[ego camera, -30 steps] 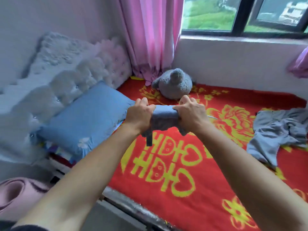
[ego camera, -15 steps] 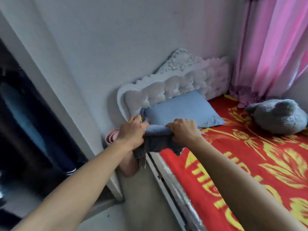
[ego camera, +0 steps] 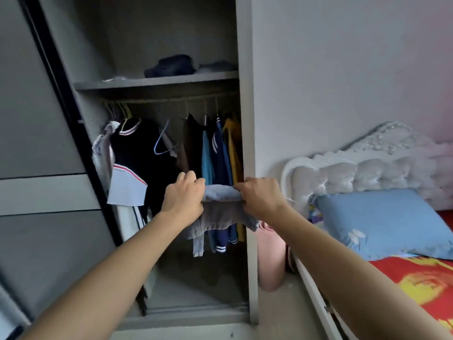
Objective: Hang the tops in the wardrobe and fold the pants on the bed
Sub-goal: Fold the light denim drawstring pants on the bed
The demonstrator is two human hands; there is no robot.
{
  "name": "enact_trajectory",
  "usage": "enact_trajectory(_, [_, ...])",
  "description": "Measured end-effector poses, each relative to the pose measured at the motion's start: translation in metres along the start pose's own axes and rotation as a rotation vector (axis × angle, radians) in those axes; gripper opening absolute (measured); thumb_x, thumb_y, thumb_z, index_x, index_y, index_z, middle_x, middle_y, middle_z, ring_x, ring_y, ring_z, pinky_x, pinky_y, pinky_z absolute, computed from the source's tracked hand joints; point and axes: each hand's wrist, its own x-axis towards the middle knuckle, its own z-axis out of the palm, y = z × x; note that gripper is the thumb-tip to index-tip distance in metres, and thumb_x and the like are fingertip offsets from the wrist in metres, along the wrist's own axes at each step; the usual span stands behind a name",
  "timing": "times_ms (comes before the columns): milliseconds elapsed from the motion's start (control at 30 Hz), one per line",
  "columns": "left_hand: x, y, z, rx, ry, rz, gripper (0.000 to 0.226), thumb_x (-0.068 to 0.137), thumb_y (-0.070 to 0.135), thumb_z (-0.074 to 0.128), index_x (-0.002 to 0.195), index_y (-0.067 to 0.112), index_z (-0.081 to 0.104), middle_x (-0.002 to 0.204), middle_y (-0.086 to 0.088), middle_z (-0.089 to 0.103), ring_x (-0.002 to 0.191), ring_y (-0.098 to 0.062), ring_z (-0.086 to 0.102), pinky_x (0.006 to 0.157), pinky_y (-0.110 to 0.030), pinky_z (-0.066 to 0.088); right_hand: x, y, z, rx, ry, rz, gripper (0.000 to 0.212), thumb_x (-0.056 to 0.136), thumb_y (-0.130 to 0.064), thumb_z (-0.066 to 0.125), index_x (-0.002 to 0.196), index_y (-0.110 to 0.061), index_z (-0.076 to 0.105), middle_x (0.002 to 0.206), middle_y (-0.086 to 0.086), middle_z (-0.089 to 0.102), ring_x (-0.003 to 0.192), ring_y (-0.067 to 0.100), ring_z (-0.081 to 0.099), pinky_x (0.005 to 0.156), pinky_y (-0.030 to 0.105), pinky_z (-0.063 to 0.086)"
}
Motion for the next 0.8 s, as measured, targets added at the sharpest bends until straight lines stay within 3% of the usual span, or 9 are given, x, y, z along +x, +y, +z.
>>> enact_trajectory(167, [-0.008,-0.113,-0.022,0.057,0.050,-0.081,0.044,0.082,0.019,0.061,0.126,0.021,0.057,0.119,-0.003,0.047,0.113,-0.025,0.045,0.067,-0.035,0.042,0.066,-0.086,-0.032,0.008,0.096,-0.044,0.026,0.089,-0.031,0.056,0.114,-0.031,0.064,0.097,-0.003,0.064,0.082,0.024,0.066,0.060,0.033,0.043])
enact_trajectory(367, [0.021,-0.192,-0.049,0.123,0.198,-0.151,0.038,0.081,0.016,0.062,0.119,0.018,0.061,0.118,-0.005,0.047,0.115,-0.027,0.045,0.062,-0.035,0.036,0.147,-0.121,-0.067,-0.024,0.245,-0.082,0.028,0.084,-0.028,0.057,0.111,-0.031,0.066,0.098,-0.001,0.066,0.086,0.029,0.067,0.059,0.031,0.040])
enact_trajectory(567, [0.100,-0.225,-0.078,0.132,0.408,-0.134,0.036,0.078,0.014,0.065,0.113,0.013,0.064,0.114,-0.011,0.048,0.110,-0.033,0.046,0.063,-0.038,0.038,0.230,-0.093,-0.103,-0.102,0.434,-0.050,0.029,0.082,-0.028,0.060,0.110,-0.031,0.068,0.099,0.002,0.068,0.089,0.032,0.067,0.063,0.033,0.041])
enact_trajectory(800, [0.242,-0.230,-0.116,0.205,0.659,-0.122,0.038,0.078,0.015,0.071,0.115,0.010,0.063,0.117,-0.014,0.048,0.112,-0.036,0.045,0.066,-0.042,0.037,0.340,-0.013,-0.129,-0.215,0.660,0.036,0.025,0.085,-0.027,0.060,0.110,-0.027,0.067,0.101,0.006,0.066,0.091,0.035,0.065,0.065,0.034,0.038])
